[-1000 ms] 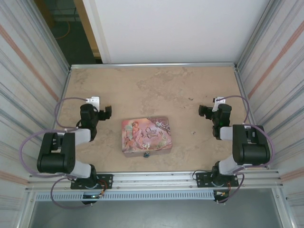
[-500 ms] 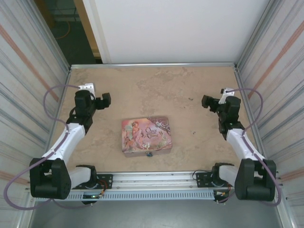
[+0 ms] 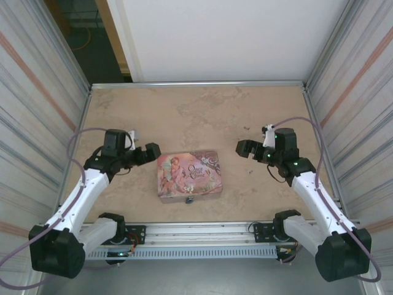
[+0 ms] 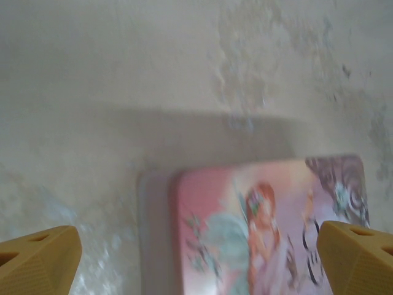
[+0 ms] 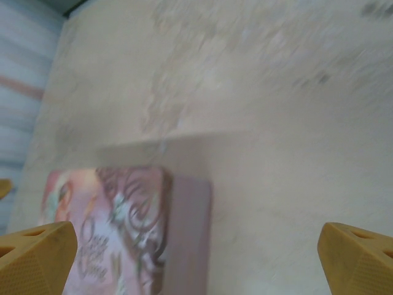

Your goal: Unlock a padlock with a key

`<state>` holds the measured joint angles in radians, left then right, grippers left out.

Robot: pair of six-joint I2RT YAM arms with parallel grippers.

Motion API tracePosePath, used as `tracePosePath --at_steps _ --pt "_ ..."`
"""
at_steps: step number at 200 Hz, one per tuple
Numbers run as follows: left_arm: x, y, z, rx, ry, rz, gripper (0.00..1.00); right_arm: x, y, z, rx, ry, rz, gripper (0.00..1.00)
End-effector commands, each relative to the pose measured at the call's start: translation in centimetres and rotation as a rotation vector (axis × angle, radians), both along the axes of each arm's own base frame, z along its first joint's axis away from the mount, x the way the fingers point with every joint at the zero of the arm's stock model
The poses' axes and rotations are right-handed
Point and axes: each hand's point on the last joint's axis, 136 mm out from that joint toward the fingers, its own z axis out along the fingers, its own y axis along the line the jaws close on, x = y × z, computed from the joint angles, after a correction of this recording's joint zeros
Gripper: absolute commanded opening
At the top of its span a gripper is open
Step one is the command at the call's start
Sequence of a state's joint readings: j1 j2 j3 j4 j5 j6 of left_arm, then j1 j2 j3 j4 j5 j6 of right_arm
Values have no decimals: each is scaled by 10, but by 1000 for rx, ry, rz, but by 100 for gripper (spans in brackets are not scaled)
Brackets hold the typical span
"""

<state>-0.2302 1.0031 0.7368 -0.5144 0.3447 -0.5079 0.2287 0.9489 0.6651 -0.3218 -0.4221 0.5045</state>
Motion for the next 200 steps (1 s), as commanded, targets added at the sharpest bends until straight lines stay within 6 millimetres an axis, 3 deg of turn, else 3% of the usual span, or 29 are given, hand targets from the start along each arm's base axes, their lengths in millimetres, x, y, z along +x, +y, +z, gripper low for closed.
tracePosePath --at_steps 1,47,105,157,200 --pt "-34 -12 -18 -40 157 -19 99 -31 27 -26 91 196 62 99" --pt "-55 -28 -48 -27 272 -61 99 -51 56 -62 38 325 162 99" --pt "-65 -67 -52 -103 321 -169 99 -60 90 -72 48 373 254 98" --pt "-49 -88 -41 -126 272 -205 99 -51 116 -69 71 389 288 88" --pt "-20 -101 -28 -99 199 -252 99 -34 124 -61 59 371 291 81"
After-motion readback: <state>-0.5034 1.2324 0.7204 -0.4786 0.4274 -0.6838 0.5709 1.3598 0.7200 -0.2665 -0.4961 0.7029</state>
